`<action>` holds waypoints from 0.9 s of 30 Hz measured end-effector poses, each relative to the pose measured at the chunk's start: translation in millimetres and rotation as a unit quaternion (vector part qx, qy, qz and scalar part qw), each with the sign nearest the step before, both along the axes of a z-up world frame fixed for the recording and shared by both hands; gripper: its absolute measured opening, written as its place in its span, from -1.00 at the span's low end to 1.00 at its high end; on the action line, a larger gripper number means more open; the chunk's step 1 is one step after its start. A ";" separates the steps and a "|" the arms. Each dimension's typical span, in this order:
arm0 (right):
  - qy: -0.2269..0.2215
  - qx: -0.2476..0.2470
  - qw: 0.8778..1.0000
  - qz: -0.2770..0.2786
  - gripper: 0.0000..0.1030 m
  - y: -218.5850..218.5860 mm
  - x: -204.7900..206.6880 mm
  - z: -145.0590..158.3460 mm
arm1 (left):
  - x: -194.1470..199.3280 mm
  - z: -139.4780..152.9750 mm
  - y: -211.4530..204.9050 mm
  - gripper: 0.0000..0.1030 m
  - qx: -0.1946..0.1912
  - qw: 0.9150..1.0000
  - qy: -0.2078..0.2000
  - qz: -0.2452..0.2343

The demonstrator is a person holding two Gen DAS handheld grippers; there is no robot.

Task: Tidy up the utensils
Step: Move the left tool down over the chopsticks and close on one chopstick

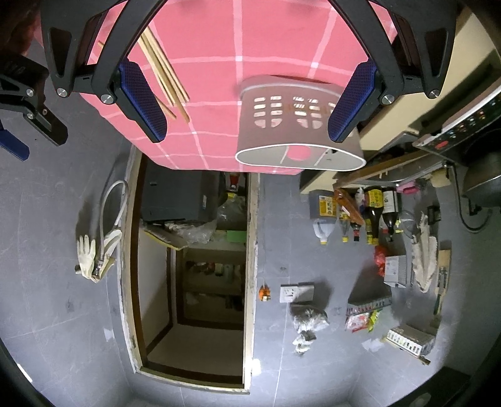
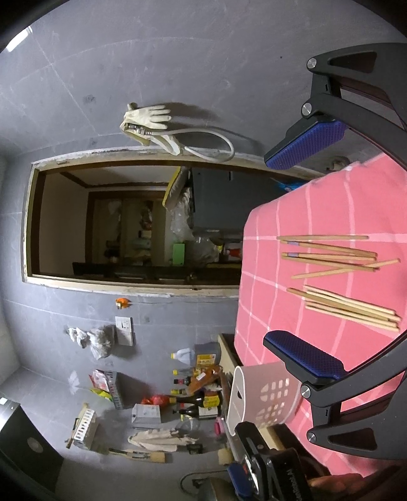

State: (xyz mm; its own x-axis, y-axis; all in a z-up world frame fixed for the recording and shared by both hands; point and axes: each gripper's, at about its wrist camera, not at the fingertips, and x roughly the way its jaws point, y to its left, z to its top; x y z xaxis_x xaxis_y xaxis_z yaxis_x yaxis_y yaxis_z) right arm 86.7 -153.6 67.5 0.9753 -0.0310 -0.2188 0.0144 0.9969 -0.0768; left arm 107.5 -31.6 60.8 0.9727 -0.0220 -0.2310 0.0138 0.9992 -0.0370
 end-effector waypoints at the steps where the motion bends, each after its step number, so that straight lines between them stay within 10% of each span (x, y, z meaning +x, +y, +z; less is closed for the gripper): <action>1: 0.004 -0.001 1.000 0.002 1.00 -1.6 5.9 1.2 | 5.0 -0.3 -1.6 0.96 0.001 1.000 0.003 -0.002; 27: 0.135 0.009 0.991 0.014 1.00 -51.1 110.2 -29.7 | 100.9 -44.3 -22.1 0.96 0.016 0.994 0.107 -0.029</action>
